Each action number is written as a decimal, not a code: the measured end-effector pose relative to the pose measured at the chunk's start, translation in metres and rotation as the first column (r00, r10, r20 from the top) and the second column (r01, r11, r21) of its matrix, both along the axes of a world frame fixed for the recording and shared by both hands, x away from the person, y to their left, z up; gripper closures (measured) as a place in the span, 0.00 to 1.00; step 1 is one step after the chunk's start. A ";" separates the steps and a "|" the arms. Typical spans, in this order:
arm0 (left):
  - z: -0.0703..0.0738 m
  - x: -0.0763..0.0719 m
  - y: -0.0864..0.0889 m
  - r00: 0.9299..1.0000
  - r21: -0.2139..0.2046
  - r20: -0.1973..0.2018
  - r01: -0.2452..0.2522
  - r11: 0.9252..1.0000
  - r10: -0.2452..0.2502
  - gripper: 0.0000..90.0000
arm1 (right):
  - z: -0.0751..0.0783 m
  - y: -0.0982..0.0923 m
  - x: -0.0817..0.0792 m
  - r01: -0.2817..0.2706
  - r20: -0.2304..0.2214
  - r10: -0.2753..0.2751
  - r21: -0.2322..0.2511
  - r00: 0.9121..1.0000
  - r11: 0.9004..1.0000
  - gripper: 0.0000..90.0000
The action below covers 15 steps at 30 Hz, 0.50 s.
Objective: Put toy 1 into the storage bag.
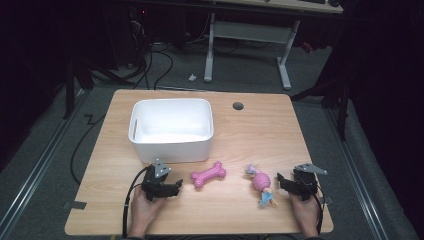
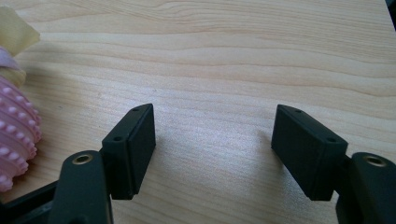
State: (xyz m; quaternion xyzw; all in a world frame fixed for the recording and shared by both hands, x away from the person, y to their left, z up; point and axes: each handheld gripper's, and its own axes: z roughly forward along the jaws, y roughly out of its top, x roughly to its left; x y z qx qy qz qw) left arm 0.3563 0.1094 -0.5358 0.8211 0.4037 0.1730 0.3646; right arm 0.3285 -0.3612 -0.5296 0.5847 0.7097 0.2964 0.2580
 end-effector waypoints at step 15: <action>0.000 0.001 0.000 1.000 -0.004 -0.002 0.002 1.000 -0.002 0.25 | 0.000 0.000 0.000 0.003 -0.002 -0.003 0.002 1.000 1.000 0.34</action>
